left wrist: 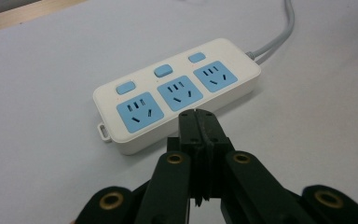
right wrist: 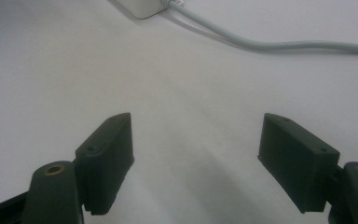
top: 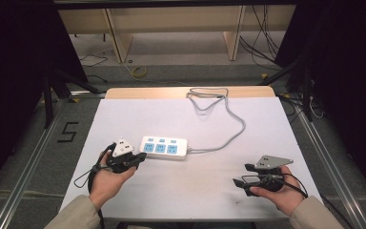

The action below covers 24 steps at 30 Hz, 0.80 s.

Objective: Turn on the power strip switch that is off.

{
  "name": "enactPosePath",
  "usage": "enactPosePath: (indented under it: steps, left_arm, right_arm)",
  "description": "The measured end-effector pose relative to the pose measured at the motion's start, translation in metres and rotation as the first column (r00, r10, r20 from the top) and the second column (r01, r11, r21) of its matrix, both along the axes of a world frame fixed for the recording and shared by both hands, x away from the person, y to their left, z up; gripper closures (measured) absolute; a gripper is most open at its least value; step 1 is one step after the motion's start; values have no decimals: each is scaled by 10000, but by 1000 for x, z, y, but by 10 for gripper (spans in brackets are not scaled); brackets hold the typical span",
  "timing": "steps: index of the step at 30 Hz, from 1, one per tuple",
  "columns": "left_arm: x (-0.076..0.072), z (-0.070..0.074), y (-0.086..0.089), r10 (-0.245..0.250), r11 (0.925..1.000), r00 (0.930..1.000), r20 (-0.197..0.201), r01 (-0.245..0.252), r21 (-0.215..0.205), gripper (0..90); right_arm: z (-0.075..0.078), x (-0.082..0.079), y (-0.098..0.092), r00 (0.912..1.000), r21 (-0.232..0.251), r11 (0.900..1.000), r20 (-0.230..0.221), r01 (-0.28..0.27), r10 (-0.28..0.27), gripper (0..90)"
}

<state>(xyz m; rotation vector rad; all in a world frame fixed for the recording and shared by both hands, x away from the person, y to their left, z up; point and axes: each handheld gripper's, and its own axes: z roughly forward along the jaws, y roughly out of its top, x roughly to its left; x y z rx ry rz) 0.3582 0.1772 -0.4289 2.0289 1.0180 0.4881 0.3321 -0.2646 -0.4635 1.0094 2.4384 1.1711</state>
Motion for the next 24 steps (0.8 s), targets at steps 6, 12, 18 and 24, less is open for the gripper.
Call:
enactPosePath:
  steps: [6,12,18,24]
  left_arm:
    - [5,0,-5,-14,10000,10000,-50,14,58,897]
    - [10,0,-9,-33,10000,9999,-102,33,48,897]
    - [15,-1,-13,-49,9998,9998,-182,52,166,897]
    - [19,-1,-17,-78,9995,9998,-200,84,289,897]
  right_arm:
    - [0,0,0,10000,-5,10000,-5,5,-5,265]
    - [0,0,0,10000,-5,10000,-7,3,-3,265]
    - [0,0,0,10000,-8,10000,-5,1,-1,265]
    - [0,0,0,10000,-11,10000,-4,-7,7,265]
